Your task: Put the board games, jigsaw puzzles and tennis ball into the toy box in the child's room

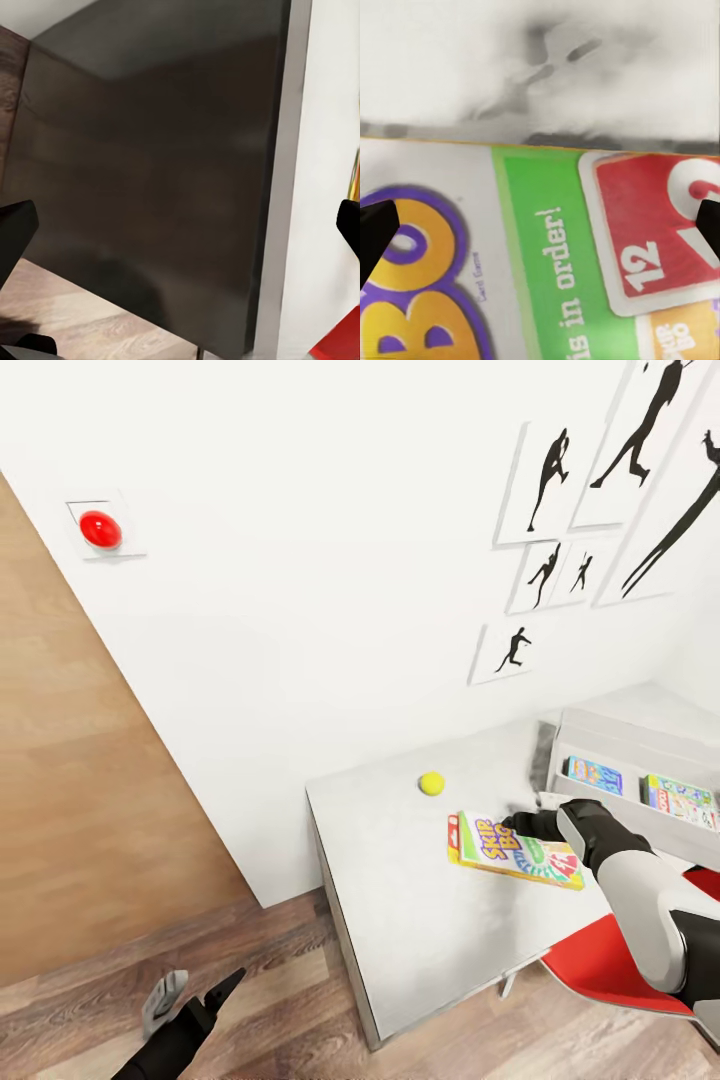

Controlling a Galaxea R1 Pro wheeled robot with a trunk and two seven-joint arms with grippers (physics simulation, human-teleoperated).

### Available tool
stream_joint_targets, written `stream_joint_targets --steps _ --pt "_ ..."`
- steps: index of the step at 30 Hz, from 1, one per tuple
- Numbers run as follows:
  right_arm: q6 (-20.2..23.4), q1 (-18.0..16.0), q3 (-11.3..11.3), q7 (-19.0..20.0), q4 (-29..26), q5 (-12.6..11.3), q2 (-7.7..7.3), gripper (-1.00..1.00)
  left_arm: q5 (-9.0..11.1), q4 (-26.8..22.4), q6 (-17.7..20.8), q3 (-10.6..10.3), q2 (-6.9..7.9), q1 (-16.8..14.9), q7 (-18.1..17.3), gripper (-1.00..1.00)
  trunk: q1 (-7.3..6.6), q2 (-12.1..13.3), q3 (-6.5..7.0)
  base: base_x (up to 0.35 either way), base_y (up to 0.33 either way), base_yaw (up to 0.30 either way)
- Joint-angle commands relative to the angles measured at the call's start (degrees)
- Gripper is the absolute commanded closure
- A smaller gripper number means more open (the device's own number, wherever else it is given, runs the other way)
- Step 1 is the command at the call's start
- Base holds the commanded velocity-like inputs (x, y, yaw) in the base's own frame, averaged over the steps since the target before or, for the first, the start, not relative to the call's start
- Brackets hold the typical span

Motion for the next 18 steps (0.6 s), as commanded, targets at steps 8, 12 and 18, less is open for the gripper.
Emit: stream_joint_targets --steps 8,12,18 --pt "0.26 0.02 -0.47 0.37 0.25 0.85 0.03 -1.0 0.31 -0.06 0.37 0.08 -0.03 -0.01 -0.01 -1.0 0.04 -0.08 -0.1 -0.024 0.0 0.0" --pt "0.26 0.02 -0.43 0.37 0.25 0.85 0.03 -1.0 0.3 -0.06 0.35 0.07 -0.06 -0.01 -0.01 -1.0 0.04 -0.08 -0.1 -0.008 0.0 0.0" --pt "0.26 0.02 -0.4 0.37 0.25 0.85 0.04 -1.0 0.29 -0.06 0.31 0.09 -0.09 -0.01 -0.01 -1.0 0.04 -0.08 -0.1 -0.003 0.0 0.0"
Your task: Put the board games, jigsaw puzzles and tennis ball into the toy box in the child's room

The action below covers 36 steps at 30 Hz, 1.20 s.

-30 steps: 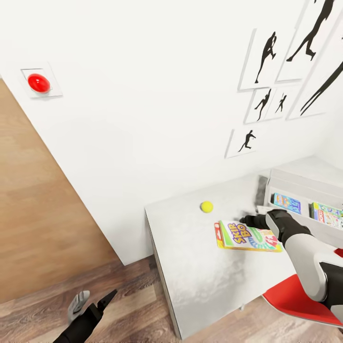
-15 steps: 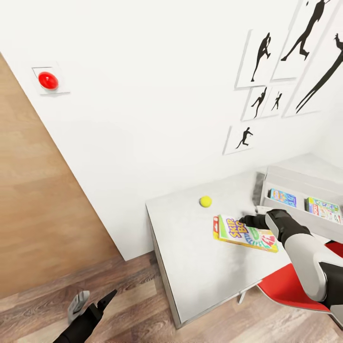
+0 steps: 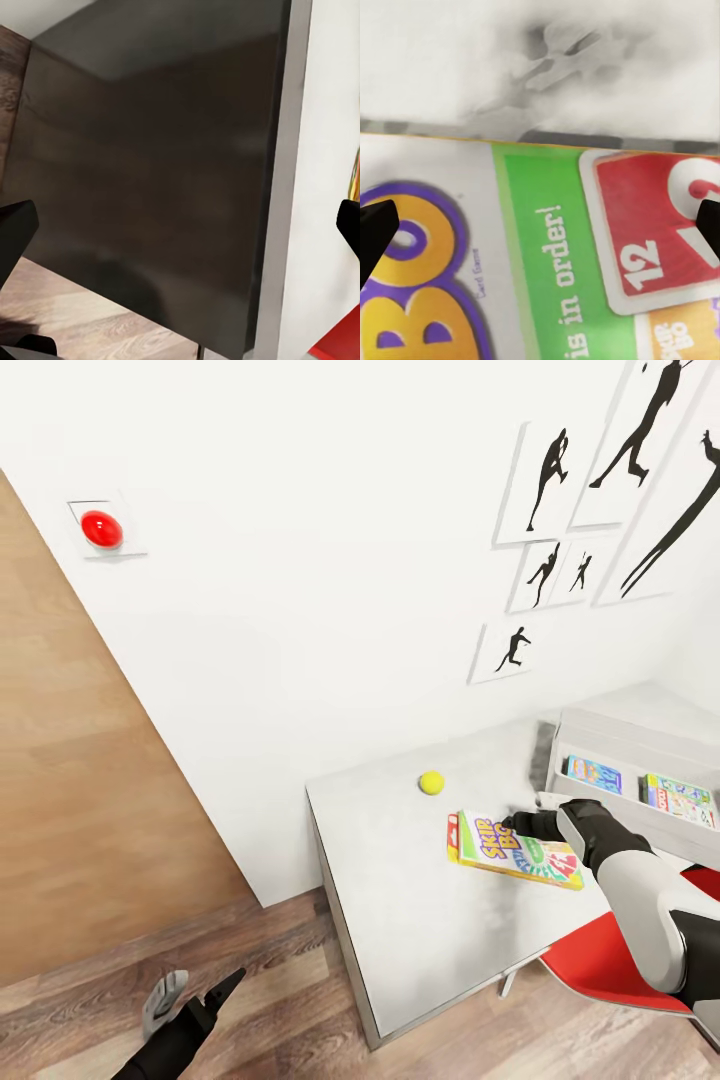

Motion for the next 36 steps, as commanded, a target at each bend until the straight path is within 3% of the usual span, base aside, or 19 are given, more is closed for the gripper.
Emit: stream_joint_targets --steps 1,19,36 --pt "0.26 0.02 -0.43 0.36 0.26 0.9 0.02 -1.0 0.38 -0.06 0.38 0.07 -0.01 -0.01 -0.01 -1.0 0.04 -0.07 -0.1 -0.002 0.0 0.0" --pt "0.16 0.21 -0.39 0.36 0.25 0.83 0.12 -1.0 0.42 -0.06 0.26 0.02 0.0 -0.01 -0.01 -1.0 0.04 -0.07 -0.1 -0.124 0.0 0.0" --pt "-1.92 0.94 -0.36 0.36 0.21 0.84 1.5 -1.0 0.45 -0.06 0.2 0.02 -0.03 -0.01 -0.01 -1.0 0.04 -0.07 -0.1 -0.035 0.0 0.0"
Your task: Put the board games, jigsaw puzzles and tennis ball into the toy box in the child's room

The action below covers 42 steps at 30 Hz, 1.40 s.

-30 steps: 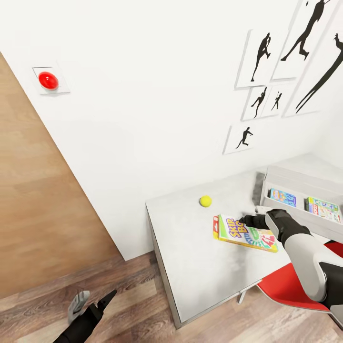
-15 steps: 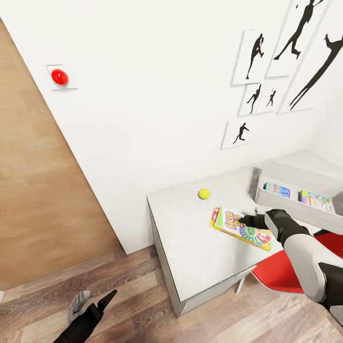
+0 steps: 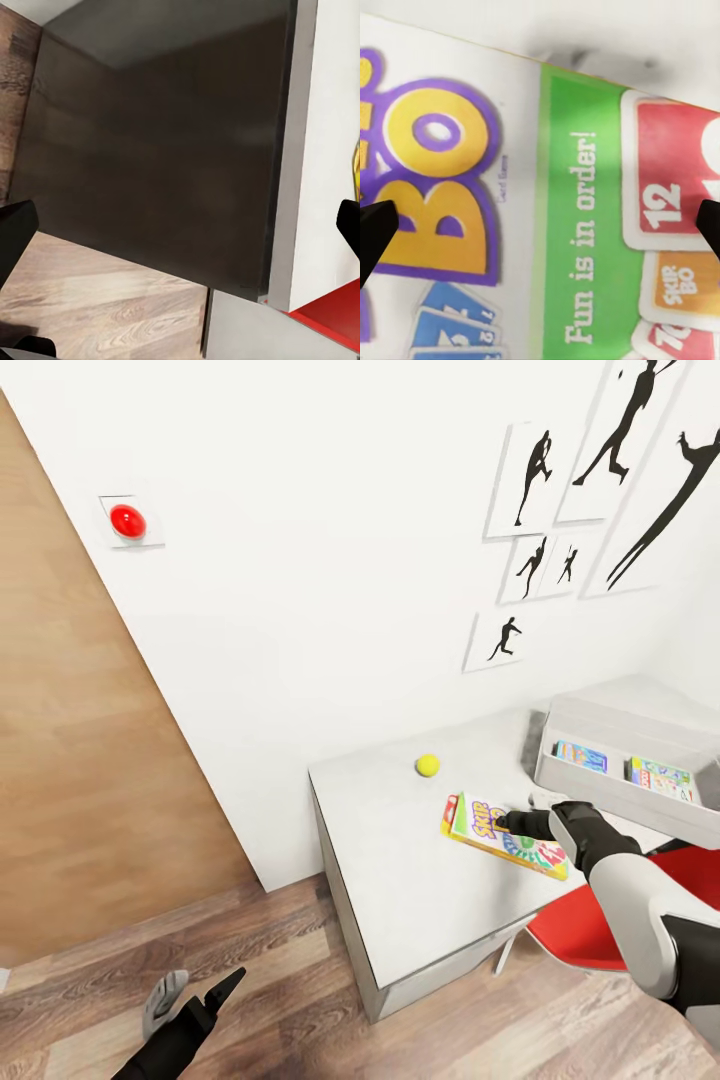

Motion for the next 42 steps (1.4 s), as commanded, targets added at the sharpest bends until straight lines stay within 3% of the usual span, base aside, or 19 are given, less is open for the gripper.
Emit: stream_joint_targets --steps 1,14,24,42 --pt "0.33 0.09 -0.52 0.52 1.48 -0.4 0.1 -1.0 0.38 -0.05 0.44 0.07 0.0 -0.02 -0.01 -1.0 0.05 -0.07 -0.1 -0.002 0.0 0.0" --pt "0.36 -0.34 -0.55 0.52 1.09 -0.48 0.16 -1.0 0.37 -0.05 0.43 0.07 -0.03 -0.02 -0.01 -1.0 0.05 -0.07 -0.1 0.0 0.0 0.0" --pt "1.08 -2.97 -0.79 0.36 0.35 -0.55 -0.03 -1.0 0.36 -0.05 0.43 0.07 0.0 -0.02 -0.01 -1.0 0.05 -0.07 -0.1 0.0 0.0 0.0" --pt "5.23 -4.44 -0.83 0.32 -4.0 -0.63 0.02 -1.0 0.36 -0.05 0.43 0.05 0.01 -0.02 -0.01 -1.0 0.05 -0.07 -0.1 0.0 0.0 0.0"
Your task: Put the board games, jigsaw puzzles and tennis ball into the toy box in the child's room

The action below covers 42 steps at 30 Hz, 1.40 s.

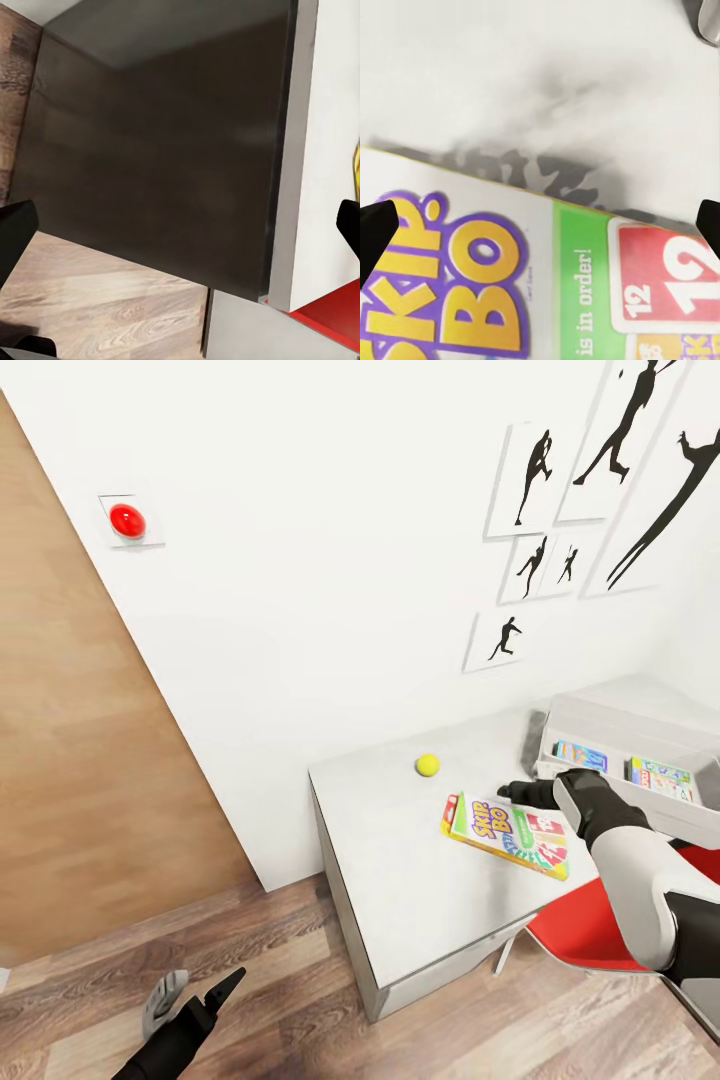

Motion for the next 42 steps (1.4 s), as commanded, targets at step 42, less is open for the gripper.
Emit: stream_joint_targets --steps 42 --pt "0.53 0.59 -0.11 -0.08 -0.16 0.91 2.82 -1.0 0.39 -0.05 0.44 0.09 0.0 -0.01 -0.02 -1.0 0.03 -0.1 -0.09 0.056 0.009 0.0"
